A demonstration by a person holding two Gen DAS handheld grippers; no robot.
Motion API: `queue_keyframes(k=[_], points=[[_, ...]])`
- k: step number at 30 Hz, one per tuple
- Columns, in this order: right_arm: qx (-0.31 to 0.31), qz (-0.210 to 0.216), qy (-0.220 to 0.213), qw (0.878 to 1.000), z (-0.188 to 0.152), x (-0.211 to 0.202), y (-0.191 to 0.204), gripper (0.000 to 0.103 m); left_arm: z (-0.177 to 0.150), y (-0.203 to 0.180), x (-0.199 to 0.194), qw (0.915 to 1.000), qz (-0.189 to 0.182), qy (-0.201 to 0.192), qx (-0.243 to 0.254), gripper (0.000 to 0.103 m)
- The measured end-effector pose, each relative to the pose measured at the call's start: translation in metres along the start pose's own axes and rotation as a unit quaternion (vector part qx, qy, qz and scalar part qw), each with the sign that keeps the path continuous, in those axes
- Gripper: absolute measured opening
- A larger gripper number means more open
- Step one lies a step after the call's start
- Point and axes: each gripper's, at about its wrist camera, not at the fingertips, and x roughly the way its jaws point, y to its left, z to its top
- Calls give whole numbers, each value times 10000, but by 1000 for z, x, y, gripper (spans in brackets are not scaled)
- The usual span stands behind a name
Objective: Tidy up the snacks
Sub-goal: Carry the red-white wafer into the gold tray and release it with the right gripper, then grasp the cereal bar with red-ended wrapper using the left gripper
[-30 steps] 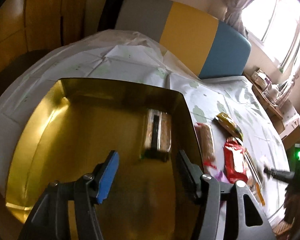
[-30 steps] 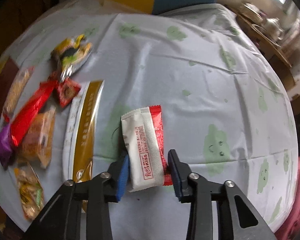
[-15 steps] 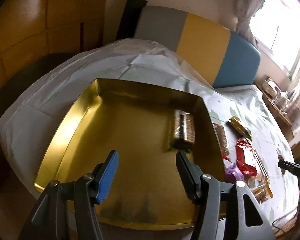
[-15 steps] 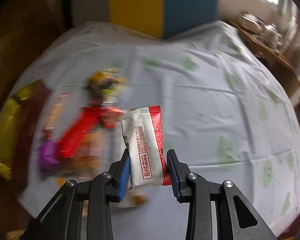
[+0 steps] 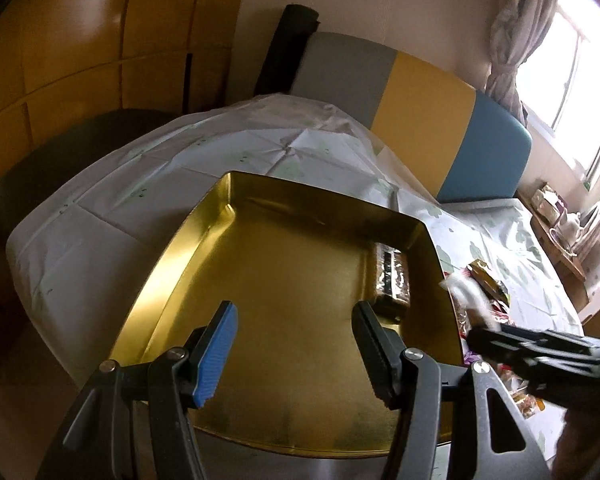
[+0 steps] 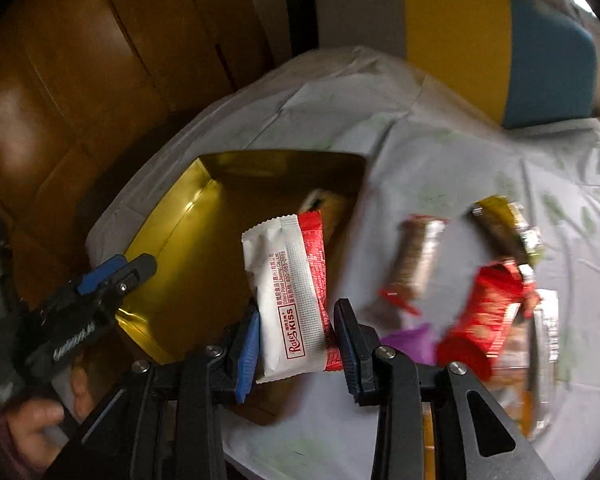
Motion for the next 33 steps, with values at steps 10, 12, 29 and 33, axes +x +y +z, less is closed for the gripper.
queue_keyframes(k=[10,12,29,33], points=[[180,-191,67,9996,-2,16,12,46,3,9,-4,9998,-137,-82,-132,60],[168,-301,-31,9994,-2,6,10,46,2,6,-4,9998,-171,-73,-93,60],[510,-1590,-262,9856,-31,-46,-84,61,-1,-41,-12,9941,-799,49,731,54],[570,-1873,-215,9804,-38,-57,-116,64,1,-83,-15,9851,-1070,44,1343,54]])
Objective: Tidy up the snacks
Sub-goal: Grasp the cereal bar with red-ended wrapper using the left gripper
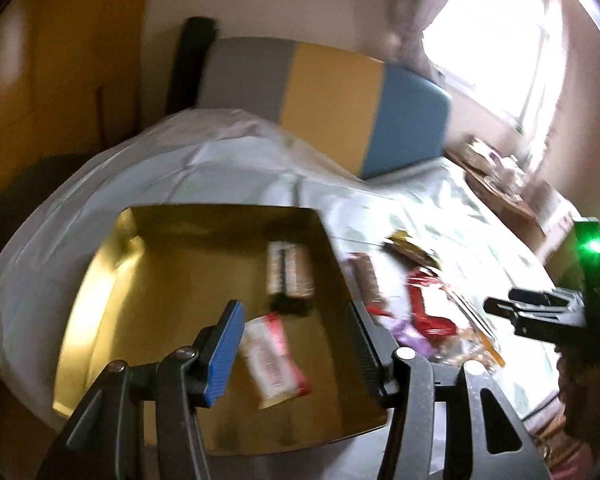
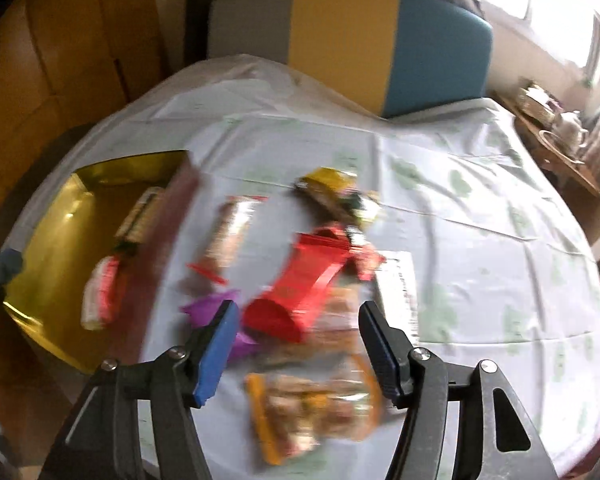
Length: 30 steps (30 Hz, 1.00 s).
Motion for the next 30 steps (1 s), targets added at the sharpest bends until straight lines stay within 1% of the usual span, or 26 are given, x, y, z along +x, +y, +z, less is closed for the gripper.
queue_keyframes(k=[4,6,9,11,12,13,15,17,18,20,23,27,30], points=[[105,-222,-33,9997,-3,0,-39,68,13,-41,19,9981,-278,197,506,53],[139,-314,-78,9994,-4,0,-56,69,18,-58,30,9965,-370,298,682,52],[250,-465,-154,9985,-2,1,-86,73,24,-79,54,9930,-352,591,956,43],[386,-528,-190,9977,0,3,-109,76,27,-88,71,9907,-396,800,1026,40],[459,-549,-192,9973,2,7,-119,77,29,-92,80,9893,-413,937,1035,35],[582,-593,-194,9963,1,11,-133,77,30,-95,88,9883,-428,1038,1036,33],[882,-644,-181,9939,-2,20,-153,77,34,-99,104,9859,-381,1248,1051,31],[1299,-704,144,9889,-5,29,-171,77,36,-103,118,9836,-348,1413,1066,30],[1454,-626,97,9873,-4,27,-177,77,37,-105,126,9826,-317,1479,1078,30],[1521,-472,-14,9872,0,25,-181,78,38,-111,140,9805,-214,1594,1133,30],[1472,-391,37,9883,0,26,-177,78,41,-116,166,9761,-17,1810,1205,30],[1375,-255,23,9902,1,24,-170,80,44,-115,187,9713,291,1986,1277,33],[1371,-177,-10,9904,-1,21,-168,81,44,-117,197,9674,371,2086,1385,34]])
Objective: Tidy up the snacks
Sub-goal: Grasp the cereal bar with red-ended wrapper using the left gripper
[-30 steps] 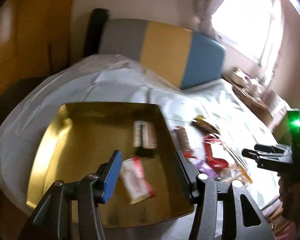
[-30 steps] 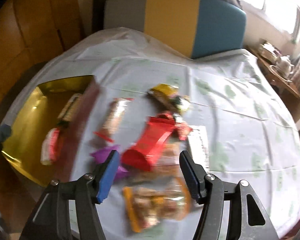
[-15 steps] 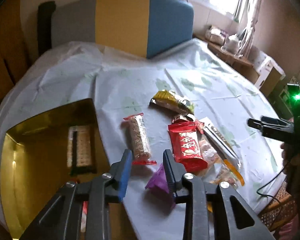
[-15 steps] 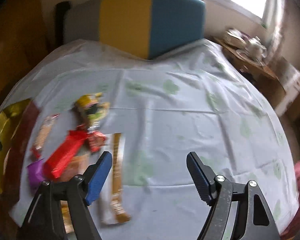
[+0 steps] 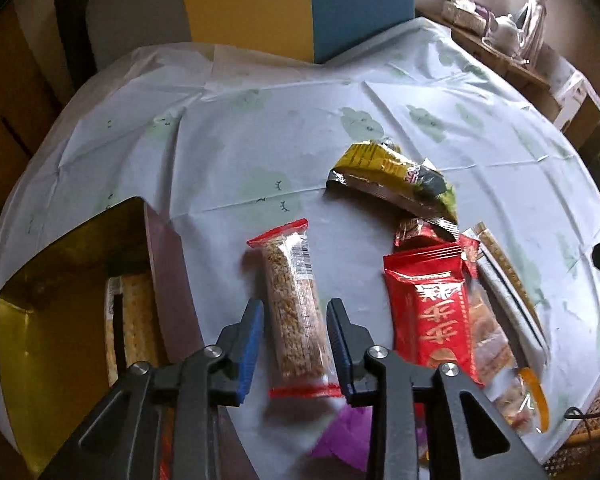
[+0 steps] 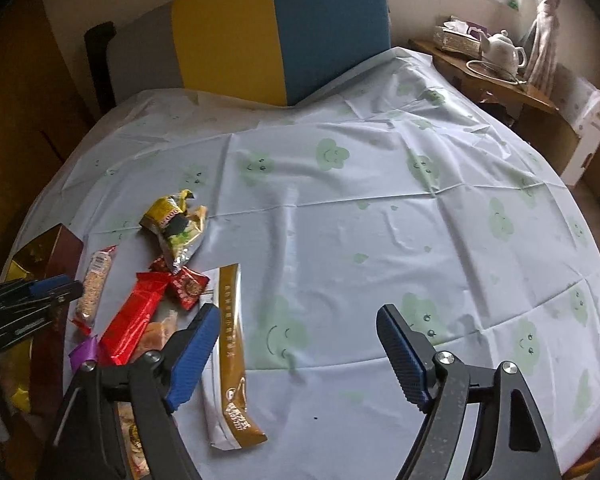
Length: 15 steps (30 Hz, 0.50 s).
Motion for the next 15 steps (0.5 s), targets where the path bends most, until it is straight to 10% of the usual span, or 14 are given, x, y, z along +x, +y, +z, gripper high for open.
queue_keyframes(k=[9,15], points=[[104,121,-1,9999,2,-1,-3,84,4,-10,32,9995,60,263,145,32],[1,43,29,10000,1,2,0,84,-6,-20,11,9995,-98,-230,173,31]])
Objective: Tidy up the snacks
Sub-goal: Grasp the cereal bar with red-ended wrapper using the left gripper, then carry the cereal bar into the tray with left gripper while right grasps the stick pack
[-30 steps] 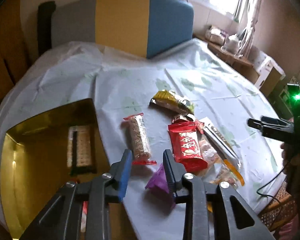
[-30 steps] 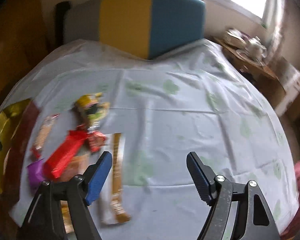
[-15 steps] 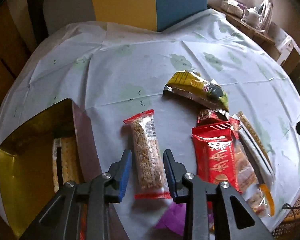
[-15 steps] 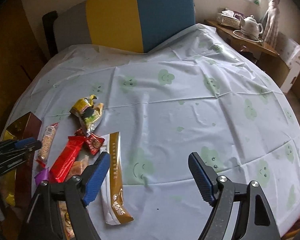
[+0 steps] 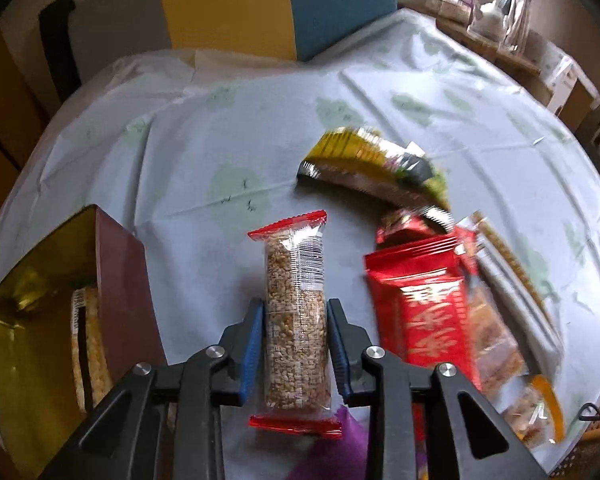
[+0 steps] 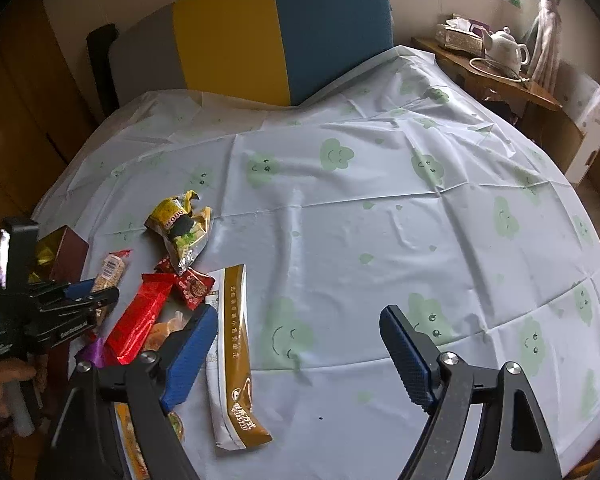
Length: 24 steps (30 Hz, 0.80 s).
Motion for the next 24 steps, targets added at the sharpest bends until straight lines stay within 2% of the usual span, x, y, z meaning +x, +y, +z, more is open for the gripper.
queue_keyframes(k=[6,11,16,20,21,24], points=[[8,-105,152,9998,-2,7,-2,84,-21,-8,-49,9968,-458,-643,-87,31],[-97,-152,322,9993,-6,13,1,84,-52,-17,-75,9934,-786,-824,-97,31],[-121,-113,453,9988,-9,18,2,83,-90,-32,-92,9897,-1135,-860,138,31],[-95,46,608,9981,-11,23,3,67,-117,-43,-93,9891,-1188,-745,444,31],[-92,95,661,9977,-12,25,4,61,-123,-44,-92,9891,-1209,-701,466,31],[-149,164,776,9967,-15,30,8,53,-135,-44,-87,9893,-1252,-607,449,31]])
